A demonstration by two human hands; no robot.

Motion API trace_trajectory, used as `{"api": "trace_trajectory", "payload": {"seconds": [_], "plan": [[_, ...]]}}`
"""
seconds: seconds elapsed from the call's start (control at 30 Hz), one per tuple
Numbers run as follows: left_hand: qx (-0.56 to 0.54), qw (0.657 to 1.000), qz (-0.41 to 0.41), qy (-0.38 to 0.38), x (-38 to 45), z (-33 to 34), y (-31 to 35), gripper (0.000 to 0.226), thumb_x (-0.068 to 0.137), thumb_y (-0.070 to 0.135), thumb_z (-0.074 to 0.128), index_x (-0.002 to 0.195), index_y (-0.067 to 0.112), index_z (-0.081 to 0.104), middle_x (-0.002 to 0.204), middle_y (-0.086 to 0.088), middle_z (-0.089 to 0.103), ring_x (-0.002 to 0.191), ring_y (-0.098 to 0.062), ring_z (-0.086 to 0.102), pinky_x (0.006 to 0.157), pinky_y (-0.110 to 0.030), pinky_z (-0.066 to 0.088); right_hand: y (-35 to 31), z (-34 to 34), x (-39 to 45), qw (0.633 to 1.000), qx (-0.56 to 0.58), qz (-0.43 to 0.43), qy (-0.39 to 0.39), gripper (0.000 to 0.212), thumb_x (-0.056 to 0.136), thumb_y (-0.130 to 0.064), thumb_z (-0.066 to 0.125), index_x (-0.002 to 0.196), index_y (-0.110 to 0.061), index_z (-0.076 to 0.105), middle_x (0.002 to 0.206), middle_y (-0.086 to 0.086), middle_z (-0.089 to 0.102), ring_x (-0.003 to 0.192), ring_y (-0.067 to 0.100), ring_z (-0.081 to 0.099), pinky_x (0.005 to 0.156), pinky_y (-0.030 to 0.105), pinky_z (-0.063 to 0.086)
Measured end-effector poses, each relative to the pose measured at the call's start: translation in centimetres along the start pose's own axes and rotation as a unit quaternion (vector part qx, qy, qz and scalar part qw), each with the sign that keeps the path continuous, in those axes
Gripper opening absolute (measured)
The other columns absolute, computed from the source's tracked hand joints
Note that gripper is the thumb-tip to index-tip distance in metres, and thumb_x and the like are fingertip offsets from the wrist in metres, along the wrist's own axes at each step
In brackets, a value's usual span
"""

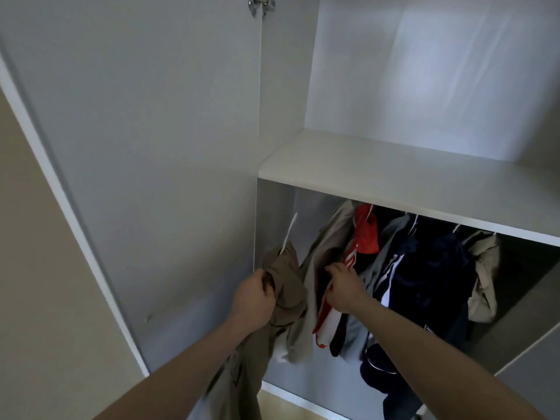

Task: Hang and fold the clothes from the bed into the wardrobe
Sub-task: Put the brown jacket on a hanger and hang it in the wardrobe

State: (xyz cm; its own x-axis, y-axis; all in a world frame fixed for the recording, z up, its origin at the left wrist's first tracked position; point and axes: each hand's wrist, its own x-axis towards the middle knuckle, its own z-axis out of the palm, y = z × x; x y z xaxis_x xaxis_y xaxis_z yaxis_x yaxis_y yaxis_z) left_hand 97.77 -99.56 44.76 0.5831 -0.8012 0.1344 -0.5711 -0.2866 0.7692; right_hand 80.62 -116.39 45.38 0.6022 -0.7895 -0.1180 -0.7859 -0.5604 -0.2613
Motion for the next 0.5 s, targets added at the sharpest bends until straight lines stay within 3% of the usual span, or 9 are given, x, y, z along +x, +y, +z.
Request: {"api": "trace_trajectory", "payload": {"seconds": [0.13,0.23,0.4,0.5], "plan": [[0.012,1.0,-0.005,0.014,2.8,0.9,-0.2,0.013,0.096,0.008,0.052,0.104,0.004,0.061,0.102,-0.017,0.068,0.092,-0.037,0.063,0.073,-0.039,0.048,0.3,-0.3,4.6,0.996,-0.084,-0.01,-0.032,0.067,0.094,-0.033,0.058,0.154,-0.016,0.034,0.163,0.006,0.027,0.144,0.034,0.028,0.113,0.047,0.029],[0.03,0.999,-0.013,0.016,4.7,1.6,-0.3,0.017,0.096,0.009,0.05,0.109,0.005,0.061,0.108,-0.017,0.068,0.098,-0.037,0.063,0.079,-0.04,0.049,0.8,-0.6,7.9,0.989,-0.139,-0.031,-0.049,0.073,0.094,-0.031,0.058,0.157,-0.012,0.027,0.164,0.008,0.023,0.145,0.036,0.026,0.115,0.051,0.027],[0.041,0.999,-0.009,0.018,7.5,3.3,-0.7,0.015,0.097,0.008,0.049,0.105,0.002,0.06,0.107,-0.019,0.065,0.095,-0.035,0.059,0.076,-0.033,0.044,1.8,-0.7,12.9,0.976,-0.191,-0.063,-0.08,0.084,0.091,-0.024,0.06,0.162,-0.012,0.016,0.168,0.009,0.017,0.149,0.033,0.023,0.12,0.052,0.021],[0.051,0.998,-0.004,0.032,8.9,4.5,-1.1,0.013,0.096,0.008,0.05,0.098,0.0,0.06,0.101,-0.021,0.064,0.091,-0.037,0.059,0.075,-0.039,0.046,2.7,-0.6,15.4,0.963,-0.239,-0.085,-0.094,0.086,0.093,-0.022,0.057,0.163,-0.014,0.009,0.171,0.007,0.008,0.152,0.031,0.02,0.121,0.047,0.02]]}}
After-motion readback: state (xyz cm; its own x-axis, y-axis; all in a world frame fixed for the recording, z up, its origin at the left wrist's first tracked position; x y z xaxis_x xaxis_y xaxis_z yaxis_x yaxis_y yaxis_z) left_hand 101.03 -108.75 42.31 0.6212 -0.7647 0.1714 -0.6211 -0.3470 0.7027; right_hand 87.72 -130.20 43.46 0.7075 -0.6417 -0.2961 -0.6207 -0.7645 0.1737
